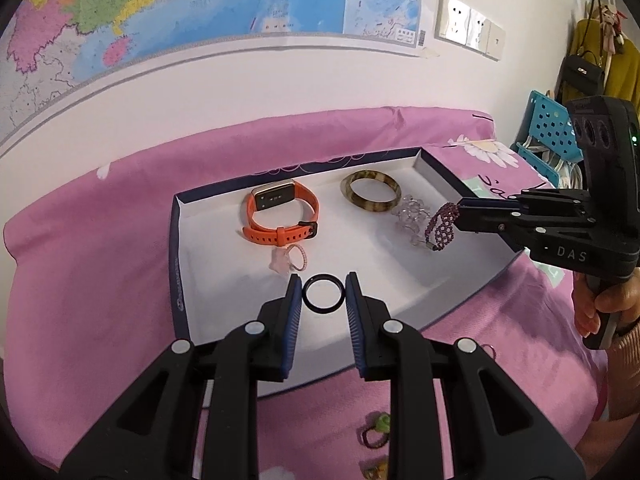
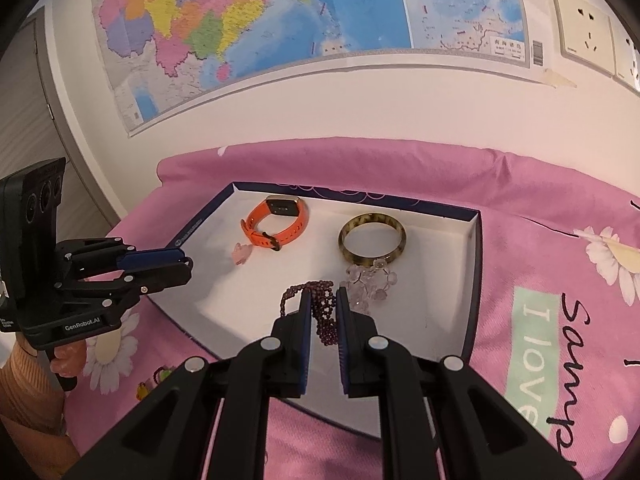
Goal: Organize jewelry
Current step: 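Carry the black ring and beaded bracelet with both grippers over the box, then open both grippers to release the black ring and beaded bracelet in the box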
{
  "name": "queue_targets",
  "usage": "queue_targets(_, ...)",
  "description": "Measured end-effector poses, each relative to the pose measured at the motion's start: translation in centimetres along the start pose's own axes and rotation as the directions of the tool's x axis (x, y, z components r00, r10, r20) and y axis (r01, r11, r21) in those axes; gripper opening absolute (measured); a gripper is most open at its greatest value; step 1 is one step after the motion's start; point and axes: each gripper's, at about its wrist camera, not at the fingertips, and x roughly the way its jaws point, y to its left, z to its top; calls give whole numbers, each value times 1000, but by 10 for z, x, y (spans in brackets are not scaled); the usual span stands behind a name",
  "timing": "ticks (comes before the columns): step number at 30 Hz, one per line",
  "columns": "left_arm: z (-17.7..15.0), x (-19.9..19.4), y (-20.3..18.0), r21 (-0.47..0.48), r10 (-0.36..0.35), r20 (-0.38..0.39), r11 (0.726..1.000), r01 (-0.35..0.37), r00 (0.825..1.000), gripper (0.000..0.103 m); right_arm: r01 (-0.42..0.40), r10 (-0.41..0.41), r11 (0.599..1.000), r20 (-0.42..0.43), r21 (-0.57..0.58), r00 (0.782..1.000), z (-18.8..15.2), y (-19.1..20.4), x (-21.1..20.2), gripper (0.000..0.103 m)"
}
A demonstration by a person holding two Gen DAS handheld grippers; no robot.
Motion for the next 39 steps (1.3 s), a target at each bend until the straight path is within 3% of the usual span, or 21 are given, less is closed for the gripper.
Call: queue_targets(39, 3, 57, 6, -24, 38, -125, 999, -41, 991, 23, 44, -43, 999, -53, 13, 998, -4, -7, 29, 13)
